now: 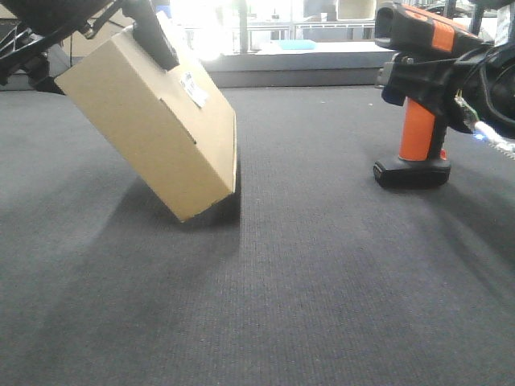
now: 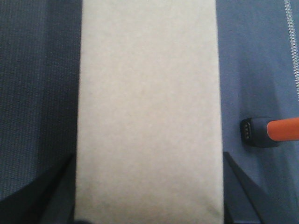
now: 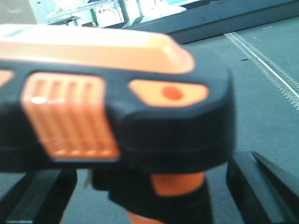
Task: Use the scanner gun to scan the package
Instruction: 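Grasp the orange-and-black scanner gun by its handle with the right gripper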
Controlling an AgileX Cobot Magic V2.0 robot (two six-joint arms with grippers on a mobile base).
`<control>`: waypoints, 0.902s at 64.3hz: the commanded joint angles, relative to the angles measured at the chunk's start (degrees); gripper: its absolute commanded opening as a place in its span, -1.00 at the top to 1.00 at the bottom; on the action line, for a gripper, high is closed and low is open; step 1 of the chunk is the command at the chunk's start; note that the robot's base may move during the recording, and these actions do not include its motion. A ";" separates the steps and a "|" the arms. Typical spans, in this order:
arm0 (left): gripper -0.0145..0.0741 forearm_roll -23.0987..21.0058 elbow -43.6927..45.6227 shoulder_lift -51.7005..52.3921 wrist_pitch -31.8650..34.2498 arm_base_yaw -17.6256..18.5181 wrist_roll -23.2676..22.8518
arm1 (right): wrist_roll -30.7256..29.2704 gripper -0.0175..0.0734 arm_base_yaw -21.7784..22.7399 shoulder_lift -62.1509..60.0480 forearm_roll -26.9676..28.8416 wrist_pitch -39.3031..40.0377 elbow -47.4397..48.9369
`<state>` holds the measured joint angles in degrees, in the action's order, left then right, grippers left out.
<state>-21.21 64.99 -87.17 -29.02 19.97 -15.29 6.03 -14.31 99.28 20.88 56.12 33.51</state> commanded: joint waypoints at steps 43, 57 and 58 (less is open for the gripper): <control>0.80 0.50 0.21 0.19 1.56 0.34 -0.40 | -0.08 0.09 -0.15 0.01 0.73 2.51 0.26; 0.80 0.46 0.21 0.19 1.56 0.34 -0.40 | -0.08 0.18 -0.15 0.01 0.73 2.77 0.26; 0.80 0.46 0.21 0.19 1.56 0.34 -0.40 | -0.08 0.18 -0.15 0.01 0.73 3.00 0.26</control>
<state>-20.63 64.99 -87.17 -28.78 19.97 -15.29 5.86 -14.42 99.28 21.67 57.55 33.51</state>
